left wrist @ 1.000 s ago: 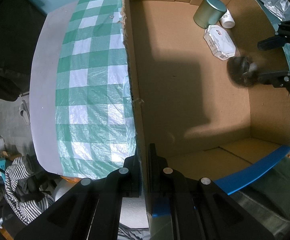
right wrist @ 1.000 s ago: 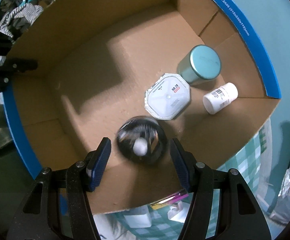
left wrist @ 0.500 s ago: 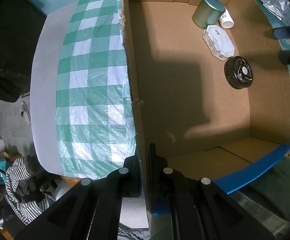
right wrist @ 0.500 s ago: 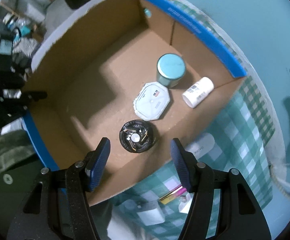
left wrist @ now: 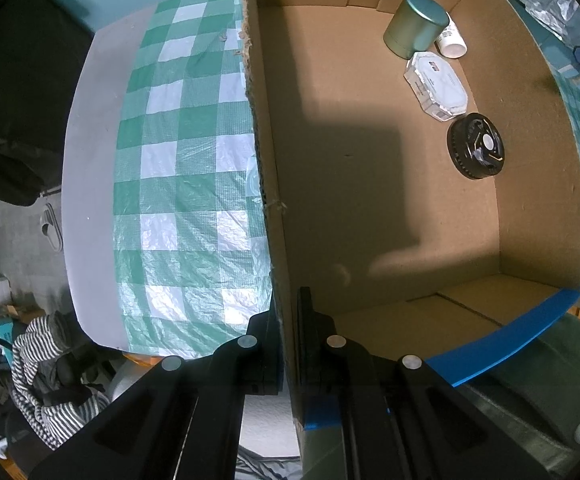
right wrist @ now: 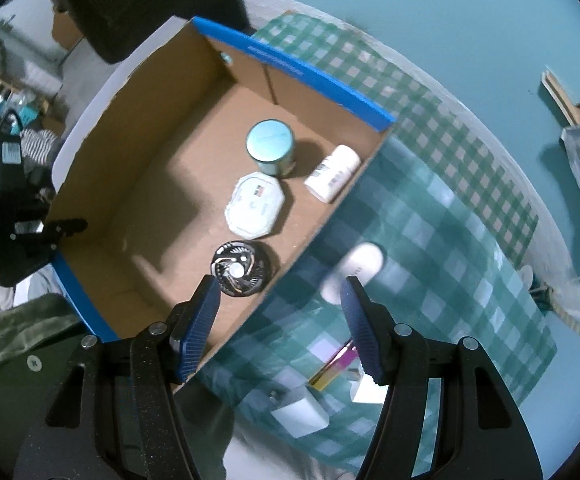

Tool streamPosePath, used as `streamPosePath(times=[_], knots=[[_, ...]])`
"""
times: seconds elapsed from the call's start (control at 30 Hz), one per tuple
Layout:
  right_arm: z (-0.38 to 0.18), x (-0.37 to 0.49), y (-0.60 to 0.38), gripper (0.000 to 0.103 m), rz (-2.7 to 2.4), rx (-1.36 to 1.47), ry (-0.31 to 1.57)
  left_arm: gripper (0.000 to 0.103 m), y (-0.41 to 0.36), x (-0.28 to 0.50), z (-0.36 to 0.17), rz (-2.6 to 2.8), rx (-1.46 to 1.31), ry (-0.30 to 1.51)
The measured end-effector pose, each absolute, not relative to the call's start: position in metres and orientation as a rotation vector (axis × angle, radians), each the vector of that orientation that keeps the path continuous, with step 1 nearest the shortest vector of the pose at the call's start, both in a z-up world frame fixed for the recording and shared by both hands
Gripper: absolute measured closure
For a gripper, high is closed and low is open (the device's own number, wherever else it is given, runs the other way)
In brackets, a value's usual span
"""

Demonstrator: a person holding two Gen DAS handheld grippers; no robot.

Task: Organize rigid objects
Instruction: 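Move the right tool back to the table and grasp the white oval case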

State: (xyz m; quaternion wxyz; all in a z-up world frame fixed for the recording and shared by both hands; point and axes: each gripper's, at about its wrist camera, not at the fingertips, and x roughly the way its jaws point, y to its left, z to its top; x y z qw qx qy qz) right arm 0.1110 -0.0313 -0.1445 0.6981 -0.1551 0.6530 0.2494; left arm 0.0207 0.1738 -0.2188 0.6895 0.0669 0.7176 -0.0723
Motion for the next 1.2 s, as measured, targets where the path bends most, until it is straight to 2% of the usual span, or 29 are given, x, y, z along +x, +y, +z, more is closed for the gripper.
streamPosePath(times=[0.4, 0.93, 1.2], knots=[[-0.146, 0.117, -0.067, 0.037, 0.468, -0.212, 1.479, 0.098, 0.173, 0.021, -0.219, -0.163, 0.154, 1.608], [-0.238, 0.153, -0.134, 0.036, 0.221, 0.297, 1.617, 0.097, 0.171, 0.021, -0.218, -0.164, 0.152, 1.608], [-0.261, 0.16, -0.13, 0.036, 0.167, 0.295, 1.643, 0.097, 0.171, 0.02, -0.217, -0.167, 0.147, 1.609]])
